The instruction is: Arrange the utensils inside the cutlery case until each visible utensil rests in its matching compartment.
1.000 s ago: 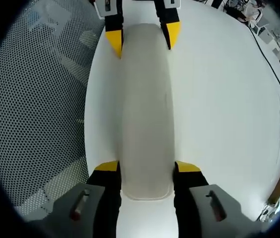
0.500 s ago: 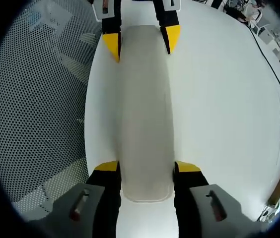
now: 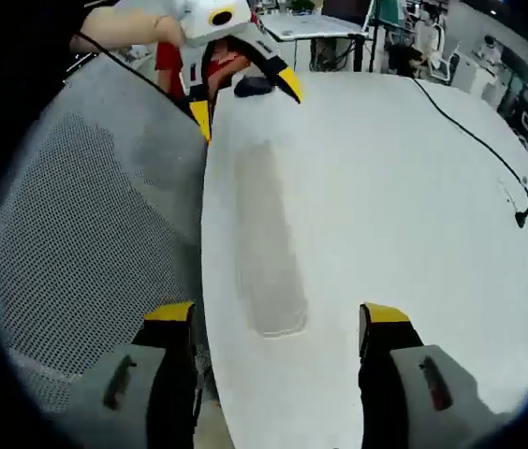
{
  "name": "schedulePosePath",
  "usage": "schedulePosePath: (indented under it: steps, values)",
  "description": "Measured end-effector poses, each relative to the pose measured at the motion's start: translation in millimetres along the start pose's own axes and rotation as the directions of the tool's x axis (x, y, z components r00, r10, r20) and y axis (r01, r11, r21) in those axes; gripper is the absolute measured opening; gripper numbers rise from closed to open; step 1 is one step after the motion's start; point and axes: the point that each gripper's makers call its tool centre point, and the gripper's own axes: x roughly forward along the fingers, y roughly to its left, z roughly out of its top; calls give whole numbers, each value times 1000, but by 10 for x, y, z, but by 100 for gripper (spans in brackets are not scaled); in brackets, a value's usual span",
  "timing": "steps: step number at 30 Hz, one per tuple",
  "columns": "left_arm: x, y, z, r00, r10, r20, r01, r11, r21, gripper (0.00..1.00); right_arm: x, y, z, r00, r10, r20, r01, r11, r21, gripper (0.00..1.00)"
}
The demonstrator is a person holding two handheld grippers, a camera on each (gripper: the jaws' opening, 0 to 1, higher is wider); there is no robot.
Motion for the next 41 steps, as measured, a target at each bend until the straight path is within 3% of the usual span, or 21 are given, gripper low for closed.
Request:
schedulePosePath:
  steps: [3,5,6,8,9,10,12,15,16,19,21,23,24,25,26,27,29,33,35,39,41]
  values:
    - [-267,43,302,986,21,166,-1,993,-120,79,-192,108,3,997,29,68,-34,997,68,66]
    - [-476,134,472,962,82,262,-31,981,-191,79,-250,129,-3,995,17,98,-26,995,94,67]
    - [-557,170,563,942,115,315,-44,974,-223,79,-270,124,6,993,0,119,-13,994,108,68]
    - [-770,240,724,889,181,420,-46,949,-310,79,-299,158,20,986,-21,166,-5,988,152,70]
    - [-851,275,771,866,211,454,-52,940,-338,79,-305,180,35,982,-23,187,-8,986,167,71]
    - [-959,325,821,830,261,493,-67,924,-377,79,-312,214,56,975,-29,222,-14,982,190,70]
    - [-1090,370,851,789,313,528,-87,908,-409,79,-310,234,120,955,-52,291,-14,975,220,70]
    - [-1202,464,801,756,391,526,-141,881,-451,80,-350,240,188,923,-83,377,-31,958,286,70]
    - [-1226,482,796,745,407,528,-150,874,-462,80,-385,203,226,901,-117,418,-26,947,319,70]
    - [-1374,519,863,668,478,570,-146,835,-530,80,-491,113,288,847,-194,495,-21,918,395,70]
    - [-1448,497,851,644,504,575,-160,825,-543,84,-588,24,326,795,-264,546,-19,889,457,70]
    - [-1512,505,818,621,537,571,-185,808,-559,86,-688,-63,348,740,-330,586,-31,854,520,71]
    - [-1540,509,797,613,551,567,-193,800,-568,86,-768,-126,361,693,-378,614,-42,829,558,71]
    - [-1584,527,769,589,578,565,-194,779,-596,86,-824,-172,362,659,-411,630,-51,811,583,71]
    - [-1600,525,758,579,587,566,-185,771,-610,87,-865,-199,361,632,-435,642,-61,797,601,71]
    - [-1604,514,742,575,588,569,-176,768,-616,87,-905,-215,357,604,-455,654,-74,785,615,72]
    - [-1591,507,702,575,595,562,-180,762,-622,87,-893,-221,321,598,-464,653,-86,773,628,71]
    - [-1544,496,635,587,600,543,-177,750,-637,87,-806,-216,279,618,-481,622,-62,759,648,71]
    - [-1531,477,623,591,598,541,-174,750,-638,87,-769,-169,316,620,-469,629,-80,760,645,70]
    - [-1500,454,565,601,606,520,-178,737,-653,87,-747,-141,284,643,-452,617,-69,769,635,69]
    - [-1506,426,560,601,607,520,-171,733,-658,86,-761,-127,288,639,-452,622,-67,773,631,69]
